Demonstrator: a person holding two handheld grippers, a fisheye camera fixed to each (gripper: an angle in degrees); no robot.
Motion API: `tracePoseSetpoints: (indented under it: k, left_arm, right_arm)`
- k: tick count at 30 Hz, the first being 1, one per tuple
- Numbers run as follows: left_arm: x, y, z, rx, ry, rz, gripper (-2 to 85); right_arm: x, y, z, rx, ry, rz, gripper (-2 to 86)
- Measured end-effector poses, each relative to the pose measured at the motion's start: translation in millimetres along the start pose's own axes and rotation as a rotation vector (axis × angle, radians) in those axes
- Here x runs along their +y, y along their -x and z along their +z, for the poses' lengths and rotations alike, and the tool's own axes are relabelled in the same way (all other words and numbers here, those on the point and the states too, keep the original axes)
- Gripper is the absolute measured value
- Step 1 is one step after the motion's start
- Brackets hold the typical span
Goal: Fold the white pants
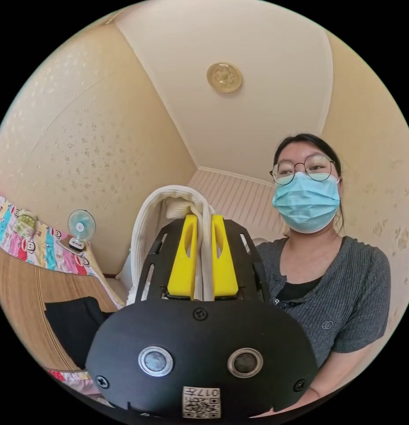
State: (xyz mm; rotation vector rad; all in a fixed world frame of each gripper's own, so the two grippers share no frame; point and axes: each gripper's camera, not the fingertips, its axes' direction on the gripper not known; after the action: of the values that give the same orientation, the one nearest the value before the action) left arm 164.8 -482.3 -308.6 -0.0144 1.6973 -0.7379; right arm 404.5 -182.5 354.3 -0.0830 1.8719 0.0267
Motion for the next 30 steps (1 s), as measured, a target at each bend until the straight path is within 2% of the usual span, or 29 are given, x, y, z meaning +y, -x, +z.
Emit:
tracePoseSetpoints:
  k: [4, 7, 9, 13, 17, 21, 26, 30]
  left_arm:
    - [-15.8, -13.3, -35.4, -0.049, -0.038, 0.009, 5.2]
    - [-37.5, -18.5, -60.8, -0.049, -0.082, 0.040, 5.2]
    - [-53.6, -23.5, -76.9, -0.017, -0.131, 0.088, 5.2]
    - [-64.6, -27.8, -96.1, 0.028, -0.221, 0.124, 5.3]
    - [-82.3, -37.1, -107.9, -0.201, -0.202, 0.109, 5.3]
    - [-106.5, -18.7, -116.6, -0.349, -0.166, -0.027, 5.2]
    - [-133.2, -24.9, -120.8, -0.594, -0.085, 0.028, 5.2]
    - [-154.6, -27.1, -140.9, -0.671, -0.140, 0.037, 5.1]
  right_arm:
    - [-10.5, -77.1, 31.5, -0.109, 0.036, -0.004, 1.1]
    - [-16.1, -127.6, 45.0, -0.089, 0.059, 0.003, 1.6]
    - [-17.9, -156.4, 48.9, -0.037, 0.067, 0.030, 2.1]
    - [-21.4, -237.6, 60.3, 0.257, 0.145, 0.237, 3.4]
    - [-16.3, -314.3, 80.7, 0.519, 0.315, 0.411, 4.7]
    - [0.0, -362.9, 83.5, 0.631, 0.366, 0.518, 5.7]
    - [40.1, -415.7, 70.3, 0.878, 0.384, 0.694, 7.8]
    - [66.1, -453.5, 83.1, 0.876, 0.416, 0.748, 12.4]
